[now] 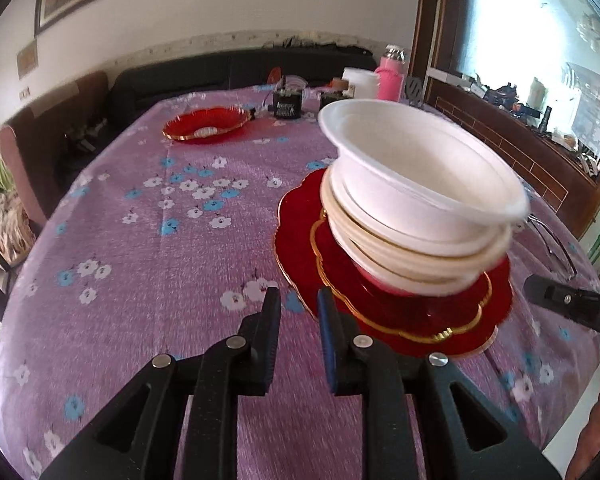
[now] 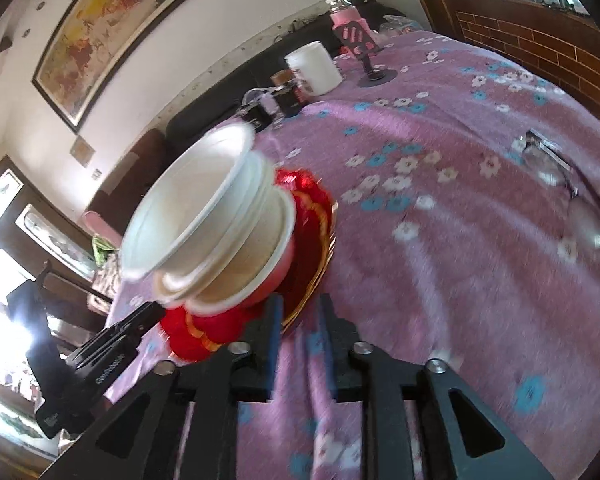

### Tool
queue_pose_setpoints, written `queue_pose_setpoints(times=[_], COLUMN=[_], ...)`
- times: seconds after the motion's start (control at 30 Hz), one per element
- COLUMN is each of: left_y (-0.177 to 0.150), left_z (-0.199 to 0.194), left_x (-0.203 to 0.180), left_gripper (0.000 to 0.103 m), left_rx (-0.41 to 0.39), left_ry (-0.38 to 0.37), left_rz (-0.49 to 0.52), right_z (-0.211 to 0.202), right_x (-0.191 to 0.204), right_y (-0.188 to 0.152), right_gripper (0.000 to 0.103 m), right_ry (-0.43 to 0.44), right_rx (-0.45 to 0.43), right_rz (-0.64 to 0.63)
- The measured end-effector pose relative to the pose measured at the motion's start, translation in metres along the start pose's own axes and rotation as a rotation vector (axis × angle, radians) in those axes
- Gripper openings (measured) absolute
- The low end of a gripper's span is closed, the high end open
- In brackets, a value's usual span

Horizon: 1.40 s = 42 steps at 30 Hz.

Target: Organize plates and bowls

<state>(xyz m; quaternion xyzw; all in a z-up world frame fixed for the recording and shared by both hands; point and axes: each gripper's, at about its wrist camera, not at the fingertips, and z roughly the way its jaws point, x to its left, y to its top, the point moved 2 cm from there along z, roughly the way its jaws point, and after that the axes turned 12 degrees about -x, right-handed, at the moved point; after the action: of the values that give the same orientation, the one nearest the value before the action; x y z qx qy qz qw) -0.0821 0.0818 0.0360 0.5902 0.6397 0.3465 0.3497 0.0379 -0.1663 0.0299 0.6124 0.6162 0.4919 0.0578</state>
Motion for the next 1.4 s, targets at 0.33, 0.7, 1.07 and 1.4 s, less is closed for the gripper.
queue_pose_setpoints(times=[0.33,0.7,1.07,1.4], left_y=[-0.035,-0.047,-0.049,-0.055], left_z=[-0.026,-0.084,-0.079,-0.075], left_x=[-0.017,-0.021,-0.007,0.003], left_gripper=[0.027,0.089,0.103,0.103], left_rx=[-0.020,-0.187,-0.158,-0.122], left_ry=[0.018,0.073,0.175,0.125], left_rz=[0.030,0.027,0.075,0.024], right_z=[-0.028,-0.072,-0.079,-0.077], right_x=[0.021,0.051,0.038,0.050], right_y=[-0.039,-0.071,-0.067,-0.077], right_gripper=[0.034,0.078,0.092,0.096], right_ry=[-0.012,-0.108,-0.178,-0.198], right_rx=[-0.038,-0.254,-0.317,-0.308], right_rz=[-0.034,-0.141,-0.101,-0.159])
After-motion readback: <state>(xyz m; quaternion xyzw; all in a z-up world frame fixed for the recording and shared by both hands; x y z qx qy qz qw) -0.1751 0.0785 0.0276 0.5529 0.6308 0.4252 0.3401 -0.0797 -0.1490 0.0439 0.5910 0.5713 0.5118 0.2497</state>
